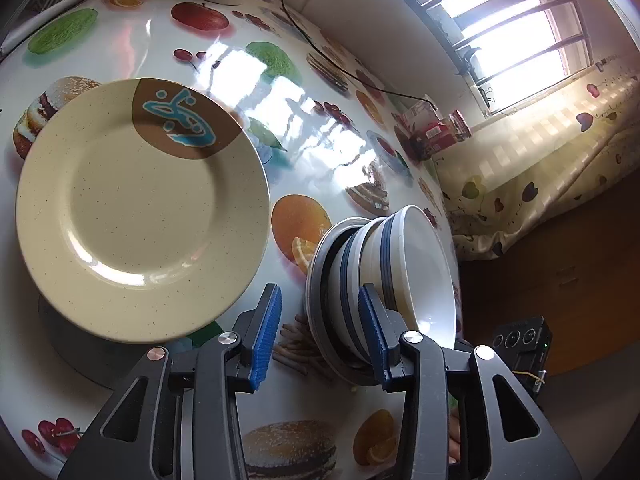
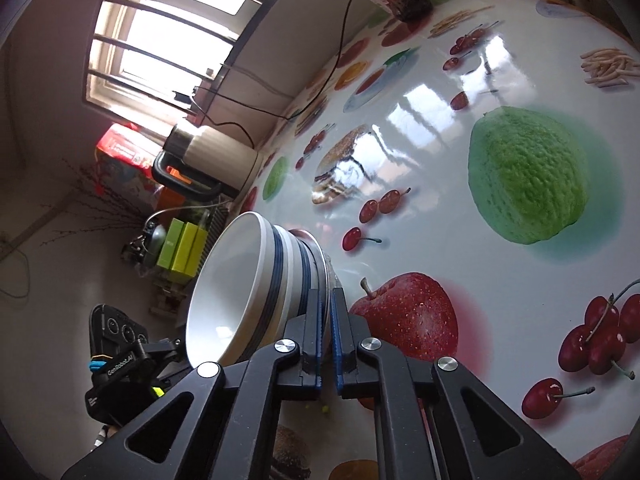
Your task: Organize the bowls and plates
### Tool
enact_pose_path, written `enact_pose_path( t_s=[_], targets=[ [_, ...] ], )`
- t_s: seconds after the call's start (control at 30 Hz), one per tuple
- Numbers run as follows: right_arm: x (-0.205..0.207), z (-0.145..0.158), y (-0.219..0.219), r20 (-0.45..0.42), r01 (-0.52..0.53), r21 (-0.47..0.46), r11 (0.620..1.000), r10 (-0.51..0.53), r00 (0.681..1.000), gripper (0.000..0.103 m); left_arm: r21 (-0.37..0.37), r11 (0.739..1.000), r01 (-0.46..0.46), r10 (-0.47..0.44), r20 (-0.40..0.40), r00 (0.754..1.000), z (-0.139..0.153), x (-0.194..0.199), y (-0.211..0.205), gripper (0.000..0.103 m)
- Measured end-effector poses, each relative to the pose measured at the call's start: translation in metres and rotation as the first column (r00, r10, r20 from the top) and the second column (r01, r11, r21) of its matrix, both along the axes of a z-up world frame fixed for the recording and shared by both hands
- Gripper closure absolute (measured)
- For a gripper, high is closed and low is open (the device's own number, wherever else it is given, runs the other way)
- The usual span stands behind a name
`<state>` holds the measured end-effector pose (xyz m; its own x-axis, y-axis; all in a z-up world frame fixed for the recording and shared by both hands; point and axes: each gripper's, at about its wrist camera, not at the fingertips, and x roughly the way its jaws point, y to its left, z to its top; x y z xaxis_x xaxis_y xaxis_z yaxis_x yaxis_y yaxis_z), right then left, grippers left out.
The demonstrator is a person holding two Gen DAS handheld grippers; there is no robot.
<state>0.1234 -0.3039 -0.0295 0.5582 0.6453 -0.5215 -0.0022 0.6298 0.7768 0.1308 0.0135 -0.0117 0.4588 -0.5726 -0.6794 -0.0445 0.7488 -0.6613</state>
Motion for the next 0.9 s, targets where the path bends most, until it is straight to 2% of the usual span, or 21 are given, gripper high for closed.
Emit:
enact_pose_path(
  t_s=[0.2,0.53,0.7,0.8,0.9],
  targets=[
    [-0.002,-0.003,-0.008,-0.001,0.011,0.028,1.000,-0.011,1.000,0.097,0.003,1.000,0.025,-0.025,0.008,1.000,0.000,0.001,-0.006,0.064],
    [-0.019,0.006,-0.034,0.012,0.049,-0.057,0.997,-0.048,0.999,0.097,-0.003,0.991,0.133,-0.133,0.016,0.991,0.000,0.007,-0.043,0.064],
    [-0.022,0.009,-0.052,0.015,0.102,-0.083,0.991,-0.101,0.995,0.097,-0.057,0.979,0.194,-0.193,0.026,0.981,-0.006,0.015,-0.061,0.064],
    [-0.021,0.007,-0.058,0.013,0.116,-0.077,0.990,-0.115,0.993,0.096,-0.100,0.978,0.182,-0.181,0.020,0.983,-0.011,0.019,-0.057,0.063],
    [-0.021,0.004,-0.061,0.008,0.122,-0.078,0.989,-0.122,0.992,0.091,-0.109,0.981,0.162,-0.161,0.023,0.987,-0.011,0.019,-0.053,0.063]
  ],
)
